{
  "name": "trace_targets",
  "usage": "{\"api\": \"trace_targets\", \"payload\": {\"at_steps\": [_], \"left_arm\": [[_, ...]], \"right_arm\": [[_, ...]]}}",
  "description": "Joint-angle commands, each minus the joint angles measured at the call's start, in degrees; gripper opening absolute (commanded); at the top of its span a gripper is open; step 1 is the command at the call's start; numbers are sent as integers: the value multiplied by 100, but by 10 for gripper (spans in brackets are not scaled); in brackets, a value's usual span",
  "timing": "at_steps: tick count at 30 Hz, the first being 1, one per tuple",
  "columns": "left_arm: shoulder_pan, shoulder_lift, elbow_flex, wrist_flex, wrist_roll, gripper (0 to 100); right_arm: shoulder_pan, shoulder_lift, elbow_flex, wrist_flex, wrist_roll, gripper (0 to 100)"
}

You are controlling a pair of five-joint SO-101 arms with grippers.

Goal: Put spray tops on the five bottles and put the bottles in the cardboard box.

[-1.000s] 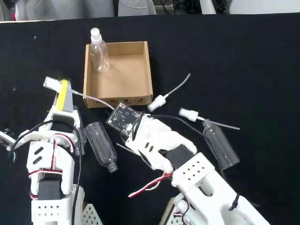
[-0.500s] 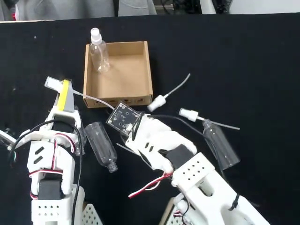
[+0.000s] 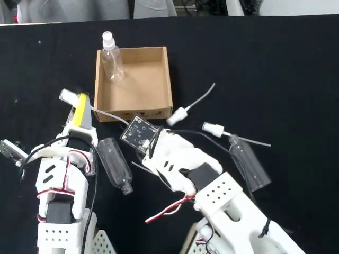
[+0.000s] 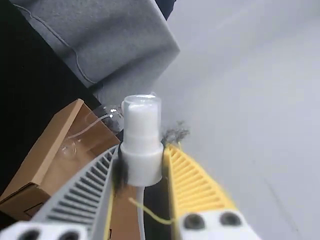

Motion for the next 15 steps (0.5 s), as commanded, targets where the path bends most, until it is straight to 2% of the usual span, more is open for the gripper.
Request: {"api": "trace_targets", "payload": {"at_steps": [1,7,15], "left_arm": [[136,-79,-66,-105,-105,28],[75,-79,-101,-105,-105,28],[-523,-79,-409,-141,246,29]], "right_arm": [[-88,-224,-31,-9,0,18],[-88,-233,-31,-9,0,18],[-88,-215,-31,-9,0,18]]}}
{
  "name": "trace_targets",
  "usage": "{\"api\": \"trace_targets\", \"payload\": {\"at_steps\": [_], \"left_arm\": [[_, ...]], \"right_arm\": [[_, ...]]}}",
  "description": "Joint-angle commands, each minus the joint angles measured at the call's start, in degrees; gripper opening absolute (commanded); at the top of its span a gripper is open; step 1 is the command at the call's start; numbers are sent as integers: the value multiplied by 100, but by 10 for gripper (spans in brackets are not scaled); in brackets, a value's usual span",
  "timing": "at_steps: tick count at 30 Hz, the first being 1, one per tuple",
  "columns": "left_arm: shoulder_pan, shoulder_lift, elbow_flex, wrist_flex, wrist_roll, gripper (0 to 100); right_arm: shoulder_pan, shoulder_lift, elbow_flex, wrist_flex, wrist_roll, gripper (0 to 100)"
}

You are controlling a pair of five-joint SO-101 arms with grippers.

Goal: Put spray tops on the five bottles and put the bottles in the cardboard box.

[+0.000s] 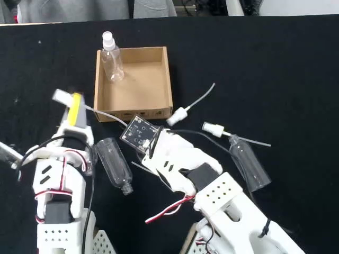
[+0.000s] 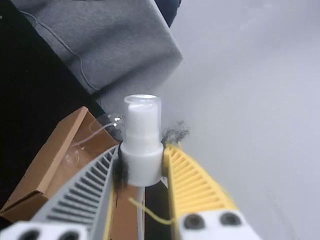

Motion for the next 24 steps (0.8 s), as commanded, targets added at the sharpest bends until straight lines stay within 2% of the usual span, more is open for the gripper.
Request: {"api": "trace_targets", "payload": {"at_steps": [1,24], "left_arm": [[-163,-79,-391,-105,88,29],[-119,-79,-892,-62,79,29]], "right_arm": [[-88,-215,-31,-9,18,18],[-79,-198,75,-281,9,18]]}}
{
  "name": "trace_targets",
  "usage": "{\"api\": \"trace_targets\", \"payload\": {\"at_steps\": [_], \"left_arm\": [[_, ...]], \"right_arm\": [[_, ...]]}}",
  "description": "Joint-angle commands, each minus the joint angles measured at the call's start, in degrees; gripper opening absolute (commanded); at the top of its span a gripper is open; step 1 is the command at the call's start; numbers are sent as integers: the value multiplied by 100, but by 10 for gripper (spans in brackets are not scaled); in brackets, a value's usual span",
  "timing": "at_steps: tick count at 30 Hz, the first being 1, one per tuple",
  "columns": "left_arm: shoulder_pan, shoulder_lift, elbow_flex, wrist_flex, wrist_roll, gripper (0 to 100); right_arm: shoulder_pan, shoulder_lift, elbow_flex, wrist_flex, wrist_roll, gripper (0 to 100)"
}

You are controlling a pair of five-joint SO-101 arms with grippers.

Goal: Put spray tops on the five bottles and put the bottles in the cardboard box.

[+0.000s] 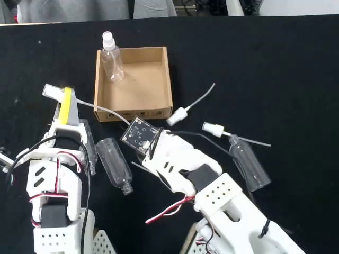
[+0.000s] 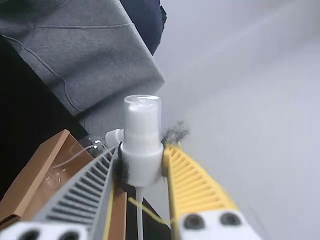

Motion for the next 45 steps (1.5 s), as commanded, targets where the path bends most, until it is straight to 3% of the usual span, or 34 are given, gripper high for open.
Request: {"api": "trace_targets", "payload": {"at_steps": [1,28,34,45], "left_arm": [[-22,-79,-382,-53,26,29],[347,-79,-356,-44,18,29],[365,-79,-585,413,18,29],[365,-79,-558,466,18,29]], "right_arm": [[-79,-198,-75,-185,9,18],[-79,-198,-22,-431,-352,18],[-79,-198,-31,-457,-554,18],[-79,-198,13,-607,-695,18]]}}
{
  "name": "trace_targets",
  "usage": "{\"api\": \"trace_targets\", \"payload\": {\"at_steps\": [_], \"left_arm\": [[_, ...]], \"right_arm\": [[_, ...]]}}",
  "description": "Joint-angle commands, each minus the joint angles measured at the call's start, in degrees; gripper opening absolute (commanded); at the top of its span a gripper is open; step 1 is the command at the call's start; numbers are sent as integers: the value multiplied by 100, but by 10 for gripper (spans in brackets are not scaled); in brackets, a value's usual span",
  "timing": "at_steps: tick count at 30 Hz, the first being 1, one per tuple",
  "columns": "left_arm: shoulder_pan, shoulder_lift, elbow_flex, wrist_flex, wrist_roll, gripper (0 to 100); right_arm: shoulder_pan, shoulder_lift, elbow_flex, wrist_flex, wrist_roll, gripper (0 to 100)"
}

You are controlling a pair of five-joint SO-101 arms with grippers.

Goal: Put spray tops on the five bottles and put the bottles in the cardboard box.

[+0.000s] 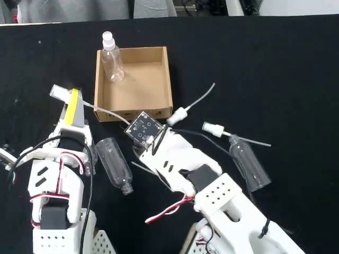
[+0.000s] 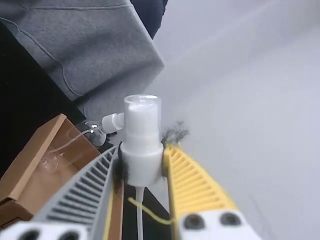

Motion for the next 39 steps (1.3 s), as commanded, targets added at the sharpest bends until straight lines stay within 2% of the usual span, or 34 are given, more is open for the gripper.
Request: {"api": "trace_targets", "payload": {"at_steps": [1,8,16,27,39], "left_arm": [[75,-79,-338,35,18,29],[92,-79,-101,26,-132,29],[725,-79,154,35,-536,29],[787,-79,321,35,-712,29],[1218,-79,558,35,-1002,29]], "right_arm": [[-79,-198,-40,-185,-53,18],[-79,-198,-40,-185,-62,18],[-79,-198,-40,-185,-62,18],[-70,-207,-40,-176,-62,18],[-70,-215,-40,-167,-70,18]]}}
